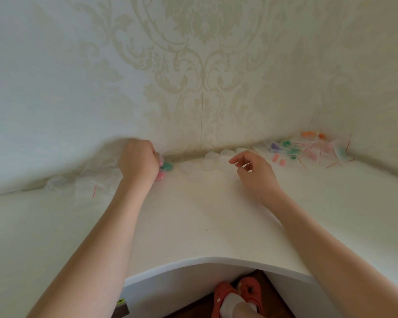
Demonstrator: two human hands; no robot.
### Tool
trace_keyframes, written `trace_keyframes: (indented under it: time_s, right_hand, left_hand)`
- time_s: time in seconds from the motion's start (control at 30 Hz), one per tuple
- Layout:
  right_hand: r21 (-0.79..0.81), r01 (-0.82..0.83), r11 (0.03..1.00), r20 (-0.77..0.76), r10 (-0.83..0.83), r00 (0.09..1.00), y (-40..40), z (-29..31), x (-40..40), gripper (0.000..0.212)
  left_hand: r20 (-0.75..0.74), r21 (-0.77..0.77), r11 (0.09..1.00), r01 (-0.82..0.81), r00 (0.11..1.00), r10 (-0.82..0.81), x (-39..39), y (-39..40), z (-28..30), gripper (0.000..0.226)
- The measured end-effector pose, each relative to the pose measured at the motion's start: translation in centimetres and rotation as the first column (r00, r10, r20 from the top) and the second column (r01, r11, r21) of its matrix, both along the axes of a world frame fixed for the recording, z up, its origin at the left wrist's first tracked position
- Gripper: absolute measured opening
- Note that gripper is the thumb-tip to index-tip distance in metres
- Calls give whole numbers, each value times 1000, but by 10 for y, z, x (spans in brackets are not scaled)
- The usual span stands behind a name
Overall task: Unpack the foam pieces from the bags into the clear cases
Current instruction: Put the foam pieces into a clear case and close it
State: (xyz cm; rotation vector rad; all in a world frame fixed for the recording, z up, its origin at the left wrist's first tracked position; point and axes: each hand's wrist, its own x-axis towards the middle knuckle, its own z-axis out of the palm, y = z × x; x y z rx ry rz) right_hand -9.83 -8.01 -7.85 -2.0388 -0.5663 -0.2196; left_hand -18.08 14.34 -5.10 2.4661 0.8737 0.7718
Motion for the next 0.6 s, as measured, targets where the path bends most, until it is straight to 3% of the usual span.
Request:
trace_keyframes:
  time_s: [0.27,0.43,0.5,0.6]
  right_hand:
    - [-3,-11,1000,0,11,1000,-1,-2,3,35]
    - [82,36,996,-12,-35,999,-3,1,3,33]
    - [102,87,991,8,-88,996,-4,3,4,33]
    - [89,248,965,115,-258,959,-15,8,10,35]
  left_hand:
    - [61,143,988,54,996,-63,10,0,-10,29]
    - [130,273,960,56,987,-95,12,-9,-10,27]
    - [147,368,923,117,972,-182,13,-25,-10,22]
    - [49,483,789,381,887,-458,14,-56,-17,15]
